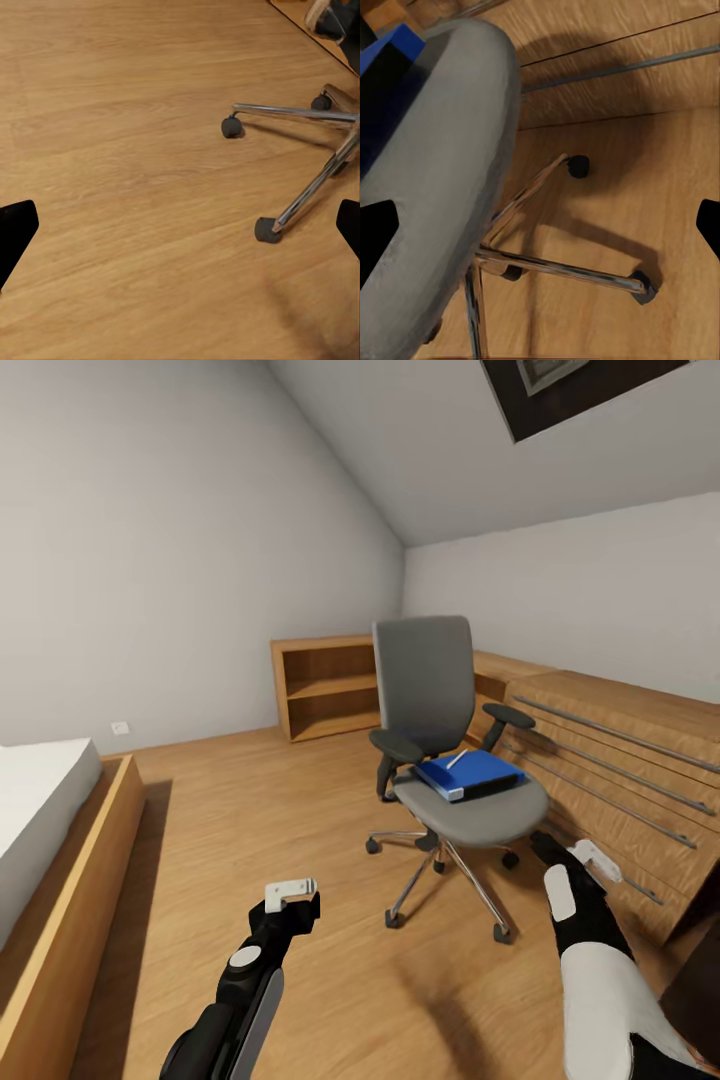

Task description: In the bedroom, organize the workspace by keeping the computer under the desk, ensuring the monitor is on the desk, placing the keyboard on the desk next to the monitor, placing the mouse on the desk next to the keyboard, moving the folder from the swivel chair onto the desk next to the mouse, stacking the notebook on top of the folder with the pen on top of the notebook, and positioning the swivel chair next to the desk.

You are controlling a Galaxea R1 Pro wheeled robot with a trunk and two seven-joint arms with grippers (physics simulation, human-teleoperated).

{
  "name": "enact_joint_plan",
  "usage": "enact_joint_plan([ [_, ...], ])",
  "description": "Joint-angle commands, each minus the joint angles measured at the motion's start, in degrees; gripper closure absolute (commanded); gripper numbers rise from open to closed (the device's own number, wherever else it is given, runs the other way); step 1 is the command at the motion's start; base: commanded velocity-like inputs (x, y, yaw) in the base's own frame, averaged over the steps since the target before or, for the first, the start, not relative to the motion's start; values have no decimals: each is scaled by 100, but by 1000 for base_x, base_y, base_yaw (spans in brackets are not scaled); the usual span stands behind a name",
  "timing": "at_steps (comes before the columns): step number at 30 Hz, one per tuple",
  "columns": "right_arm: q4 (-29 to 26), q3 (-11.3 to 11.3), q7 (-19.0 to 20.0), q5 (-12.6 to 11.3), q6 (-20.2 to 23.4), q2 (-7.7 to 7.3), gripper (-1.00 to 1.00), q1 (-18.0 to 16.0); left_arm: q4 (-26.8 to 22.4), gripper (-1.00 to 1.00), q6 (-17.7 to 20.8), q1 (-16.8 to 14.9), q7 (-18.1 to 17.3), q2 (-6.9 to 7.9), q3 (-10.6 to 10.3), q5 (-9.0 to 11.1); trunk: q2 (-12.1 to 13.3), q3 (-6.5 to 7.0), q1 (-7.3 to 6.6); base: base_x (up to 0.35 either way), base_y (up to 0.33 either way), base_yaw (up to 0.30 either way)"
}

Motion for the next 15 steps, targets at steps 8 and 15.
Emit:
enact_joint_plan([
  [8, -3216, 426, -20, -94, 1059, 811, -100, 1521, -544, -100, 34, 20, 44, 3, -13, 67, 320, 138, -177, -1, 0, 0],
  [15, -3299, 523, -31, -123, 1114, 811, -100, 1579, -605, -100, 34, 23, 95, -2, -19, 68, 601, 264, -331, 0, 0, 0],
])
